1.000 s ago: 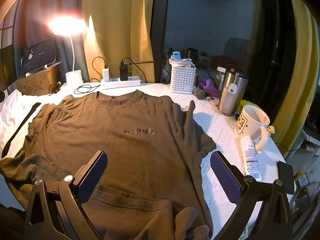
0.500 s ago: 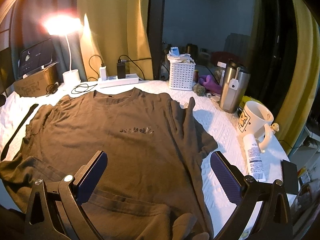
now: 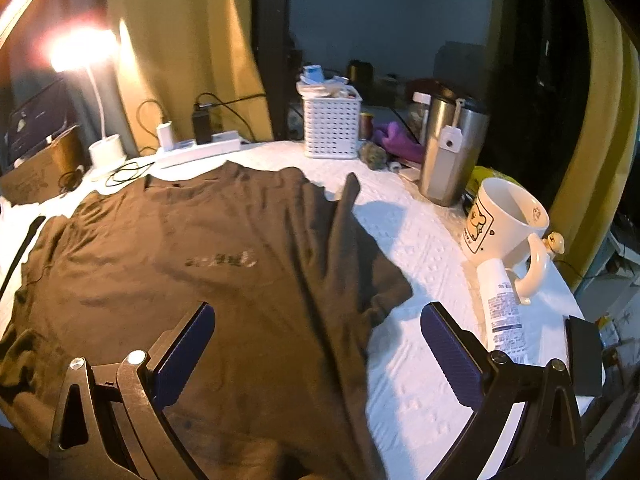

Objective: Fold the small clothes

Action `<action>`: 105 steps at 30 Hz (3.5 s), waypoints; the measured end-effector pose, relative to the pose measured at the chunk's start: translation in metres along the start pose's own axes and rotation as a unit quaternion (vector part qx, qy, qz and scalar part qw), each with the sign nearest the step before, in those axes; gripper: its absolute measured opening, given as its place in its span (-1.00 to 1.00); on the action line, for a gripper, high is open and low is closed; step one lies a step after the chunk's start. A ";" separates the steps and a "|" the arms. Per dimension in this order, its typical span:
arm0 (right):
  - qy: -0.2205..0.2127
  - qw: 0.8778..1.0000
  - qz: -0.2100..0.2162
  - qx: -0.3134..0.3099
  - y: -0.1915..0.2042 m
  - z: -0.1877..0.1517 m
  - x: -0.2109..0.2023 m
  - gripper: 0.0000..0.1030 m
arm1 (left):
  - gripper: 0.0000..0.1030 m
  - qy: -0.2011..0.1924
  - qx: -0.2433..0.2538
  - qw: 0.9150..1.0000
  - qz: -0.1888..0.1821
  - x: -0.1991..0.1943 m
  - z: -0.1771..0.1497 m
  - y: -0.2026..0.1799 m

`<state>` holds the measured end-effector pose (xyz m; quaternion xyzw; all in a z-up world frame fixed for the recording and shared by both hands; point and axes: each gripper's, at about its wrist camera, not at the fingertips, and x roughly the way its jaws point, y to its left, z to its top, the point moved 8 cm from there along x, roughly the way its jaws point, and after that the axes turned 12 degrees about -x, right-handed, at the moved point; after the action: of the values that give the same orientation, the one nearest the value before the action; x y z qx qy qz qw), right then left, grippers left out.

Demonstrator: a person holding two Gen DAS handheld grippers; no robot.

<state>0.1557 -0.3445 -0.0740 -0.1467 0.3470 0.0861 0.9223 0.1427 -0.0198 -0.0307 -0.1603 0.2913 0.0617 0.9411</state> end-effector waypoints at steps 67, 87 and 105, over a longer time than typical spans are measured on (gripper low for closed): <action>0.051 0.997 0.056 -0.013 -0.074 0.055 0.138 -0.88 | 0.95 0.053 -0.017 0.996 0.065 0.112 0.034 0.019; -0.006 1.000 -0.009 0.025 -0.089 0.069 0.062 -0.90 | 0.95 0.036 -0.034 0.997 0.054 0.077 0.035 0.046; 0.003 0.995 0.064 -0.071 0.063 0.111 0.076 -0.90 | 0.95 0.017 -0.048 0.998 0.028 0.052 0.031 0.094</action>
<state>0.2642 -0.2441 -0.0586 -0.1892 0.3519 0.1689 0.9010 0.1824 0.0804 -0.0609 -0.1980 0.3085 0.0987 0.9251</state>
